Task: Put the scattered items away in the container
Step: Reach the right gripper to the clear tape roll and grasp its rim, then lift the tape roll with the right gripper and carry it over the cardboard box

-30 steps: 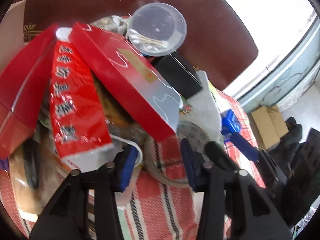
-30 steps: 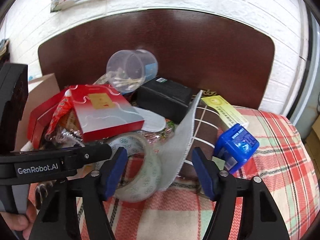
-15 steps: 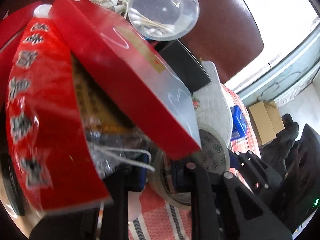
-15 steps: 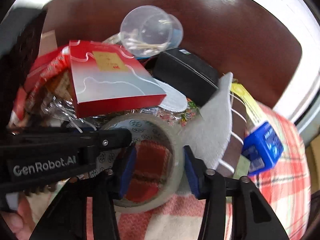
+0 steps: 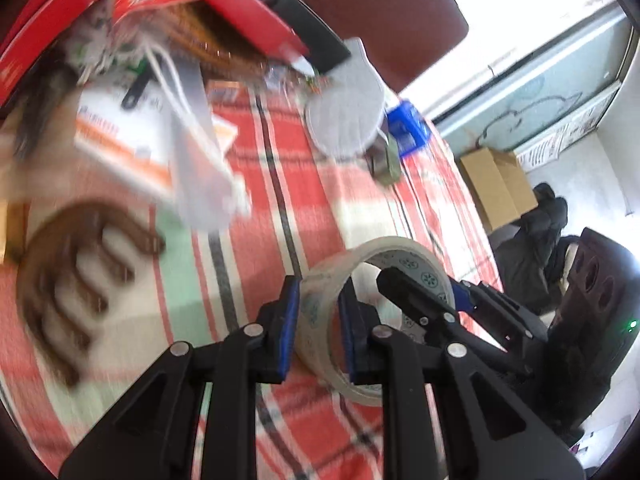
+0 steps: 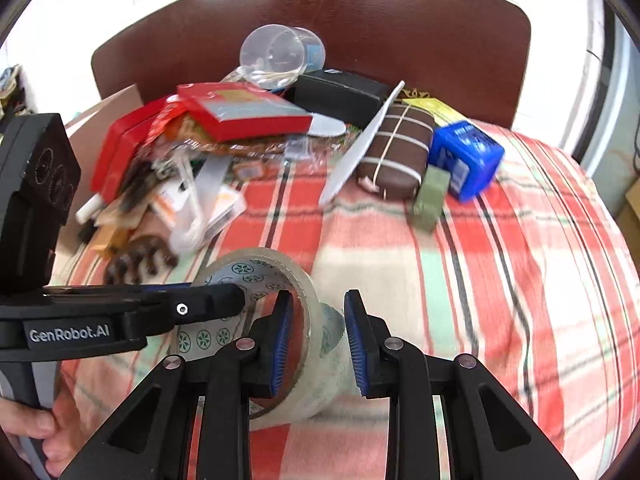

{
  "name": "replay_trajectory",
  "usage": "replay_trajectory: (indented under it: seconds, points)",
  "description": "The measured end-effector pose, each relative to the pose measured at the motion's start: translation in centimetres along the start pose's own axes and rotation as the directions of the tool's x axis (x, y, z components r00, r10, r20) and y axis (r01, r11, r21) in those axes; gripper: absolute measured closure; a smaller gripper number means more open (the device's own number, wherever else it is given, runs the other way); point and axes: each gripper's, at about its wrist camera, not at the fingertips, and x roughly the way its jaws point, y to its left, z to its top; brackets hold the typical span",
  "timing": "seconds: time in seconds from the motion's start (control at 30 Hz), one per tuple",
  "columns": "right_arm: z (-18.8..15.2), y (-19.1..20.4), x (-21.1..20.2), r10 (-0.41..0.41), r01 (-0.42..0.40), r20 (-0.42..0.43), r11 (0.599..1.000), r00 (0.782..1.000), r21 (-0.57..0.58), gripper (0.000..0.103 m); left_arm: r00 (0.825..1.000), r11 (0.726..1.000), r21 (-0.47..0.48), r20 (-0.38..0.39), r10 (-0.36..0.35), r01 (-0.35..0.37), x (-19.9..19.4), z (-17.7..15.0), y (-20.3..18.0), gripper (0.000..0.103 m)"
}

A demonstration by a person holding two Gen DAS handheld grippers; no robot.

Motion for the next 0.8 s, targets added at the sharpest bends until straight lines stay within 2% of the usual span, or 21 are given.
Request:
replay_trajectory:
  seconds: [0.2,0.27,0.43,0.57,0.8]
  points:
    - [-2.5,0.3,-1.1,0.025,-0.026,-0.028,1.0,0.999,-0.003,0.075,0.998,0.999,0.022,-0.032,0.047,-0.047,-1.2,-3.1,-0.6,0.086]
    - [-3.4,0.4,-1.8,0.032,-0.033,-0.021,0.999,0.999,-0.006,0.075,0.997,0.996,0.044,-0.029,0.075,-0.074,-0.7,-3.8,-2.1,0.086]
    - [-4.7,0.8,-3.6,0.024,-0.023,0.018,0.999,1.0,-0.025,0.075,0.993,0.991,0.077,0.033,0.111,-0.113,-2.1,-5.3,-3.8,0.086]
    - [-4.6,1.0,-5.2,0.003,-0.001,0.058,0.999,0.998,-0.036,0.083,0.987,0.979,0.131,0.075,0.145,-0.153,-3.4,-5.7,-5.7,0.084]
    - [-3.7,2.3,-7.9,0.008,0.0,0.126,0.998,0.992,-0.062,0.085,0.981,0.98,0.127,0.136,0.138,-0.155,-6.5,-6.0,-6.5,0.084]
